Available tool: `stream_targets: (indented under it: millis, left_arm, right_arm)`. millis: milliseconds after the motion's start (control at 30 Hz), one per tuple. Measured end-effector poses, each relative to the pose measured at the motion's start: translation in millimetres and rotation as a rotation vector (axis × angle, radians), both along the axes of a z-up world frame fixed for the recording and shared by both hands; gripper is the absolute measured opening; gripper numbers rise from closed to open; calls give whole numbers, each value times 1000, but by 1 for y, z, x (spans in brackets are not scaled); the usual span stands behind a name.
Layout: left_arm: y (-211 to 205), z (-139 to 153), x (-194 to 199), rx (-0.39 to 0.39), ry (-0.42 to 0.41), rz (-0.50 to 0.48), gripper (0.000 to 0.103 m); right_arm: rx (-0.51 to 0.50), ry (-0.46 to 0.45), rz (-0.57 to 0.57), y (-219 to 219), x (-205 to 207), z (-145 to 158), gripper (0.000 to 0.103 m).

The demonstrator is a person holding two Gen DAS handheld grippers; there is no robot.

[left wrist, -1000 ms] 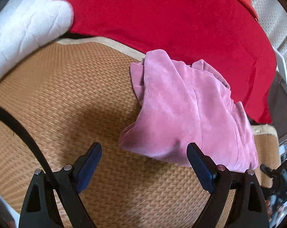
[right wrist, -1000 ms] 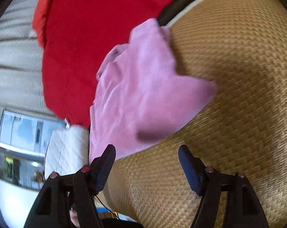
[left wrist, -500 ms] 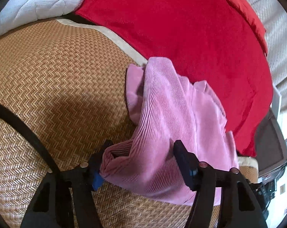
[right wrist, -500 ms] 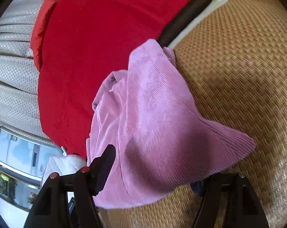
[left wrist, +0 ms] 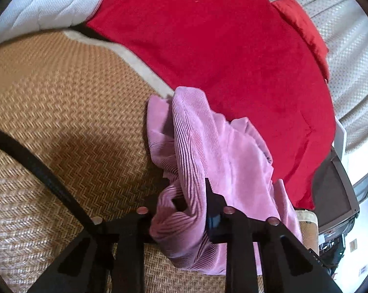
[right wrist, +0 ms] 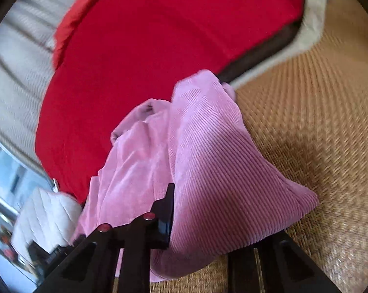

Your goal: Fold large clothes

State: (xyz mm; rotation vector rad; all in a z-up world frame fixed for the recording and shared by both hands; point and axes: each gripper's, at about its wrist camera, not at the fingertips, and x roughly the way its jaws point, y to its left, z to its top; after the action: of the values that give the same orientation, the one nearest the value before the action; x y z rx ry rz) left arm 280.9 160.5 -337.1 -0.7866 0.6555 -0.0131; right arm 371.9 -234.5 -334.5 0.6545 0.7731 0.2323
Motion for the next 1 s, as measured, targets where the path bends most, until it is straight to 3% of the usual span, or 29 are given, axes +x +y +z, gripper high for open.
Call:
stream_targets:
  millis: [133,333,433,467,533,567,633,667,700,833,867,900,933,967,1000]
  left_arm:
    - [3,14,-17,-8,1,-29,22]
    - [7,18,-68,1,22,-72,22]
    - [2,8,-89,63,40,-67,23]
    - [0,5,-91,84,43,-70,26]
    - [0,-1,-92,104,55,-53,40]
    - [3,-4,-89,80,66,-48,53]
    - [12,-9,-87,-23,77,-47,65]
    - [13,-11,-86,-54,80,-43,75]
    - [15,-13,-85,-75,83,-38,77]
    - [16,-17,-84,-82,54,-59,77]
    - [12,-17,-81,-83,39,-66,76]
    - [11,-14,-81,-84,15,-73,75]
    - [6,-13,-85,-78,1,-74,73]
    - [-1,-11,-91,-67,-11,-73,63]
    - [-2,-10,-87,-58,-23,-71,52]
  right_arm:
    - [-60,-30,8,2,-25,12,21]
    - [-15,-27,24,-11,-73,18,21]
    - [9,21,58,-13,-97,2,21]
    - [12,41,66,-11,-99,-3,24]
    - [64,95,65,-17,-100,-14,27]
    - [101,118,58,-21,-98,-16,31]
    - [139,182,55,-25,-98,-16,48]
    - [135,203,62,-28,-99,-13,74]
    - [128,216,66,-32,-104,-10,79]
    - [63,225,124,-35,-130,10,76]
    - [59,217,146,-37,-137,16,69]
    - [47,202,172,-34,-142,25,54]
    - [34,192,189,-32,-143,31,48]
    - [16,178,209,-27,-140,39,40]
    - [6,166,218,-19,-135,46,39]
